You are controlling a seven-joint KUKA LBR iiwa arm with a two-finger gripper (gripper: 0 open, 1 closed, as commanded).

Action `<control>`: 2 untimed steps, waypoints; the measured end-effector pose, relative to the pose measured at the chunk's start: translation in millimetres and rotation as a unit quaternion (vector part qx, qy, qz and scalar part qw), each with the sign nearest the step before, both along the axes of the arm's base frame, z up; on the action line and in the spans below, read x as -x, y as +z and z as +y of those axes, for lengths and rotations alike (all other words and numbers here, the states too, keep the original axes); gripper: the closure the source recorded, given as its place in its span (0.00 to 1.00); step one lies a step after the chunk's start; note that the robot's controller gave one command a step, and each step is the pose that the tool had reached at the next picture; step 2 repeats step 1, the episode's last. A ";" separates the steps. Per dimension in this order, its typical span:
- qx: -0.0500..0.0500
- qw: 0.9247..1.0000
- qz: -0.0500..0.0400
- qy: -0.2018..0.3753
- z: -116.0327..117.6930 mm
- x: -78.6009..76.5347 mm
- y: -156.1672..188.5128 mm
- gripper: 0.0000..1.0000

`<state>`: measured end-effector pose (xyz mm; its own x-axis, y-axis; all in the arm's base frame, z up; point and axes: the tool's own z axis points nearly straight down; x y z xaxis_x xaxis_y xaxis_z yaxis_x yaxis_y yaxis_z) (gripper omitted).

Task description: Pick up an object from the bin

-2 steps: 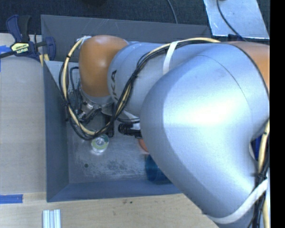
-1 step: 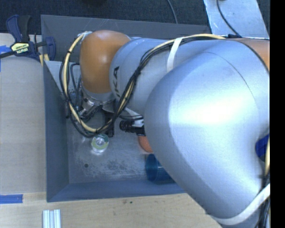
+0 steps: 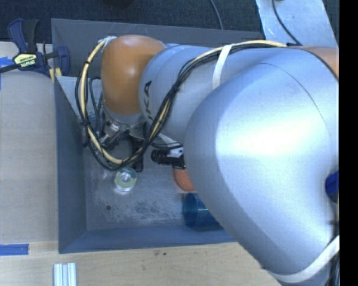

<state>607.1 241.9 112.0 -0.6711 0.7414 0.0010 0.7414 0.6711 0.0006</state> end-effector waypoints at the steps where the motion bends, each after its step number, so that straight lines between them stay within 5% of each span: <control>1: 0.000 1.000 0.000 0.000 -0.5 0.1 8.3 1.00; 2: 0.000 1.000 0.000 0.000 -0.5 0.1 8.3 1.00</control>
Offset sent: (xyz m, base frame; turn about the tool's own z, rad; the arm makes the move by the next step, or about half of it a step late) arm -0.0005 -0.0004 0.0044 -0.0001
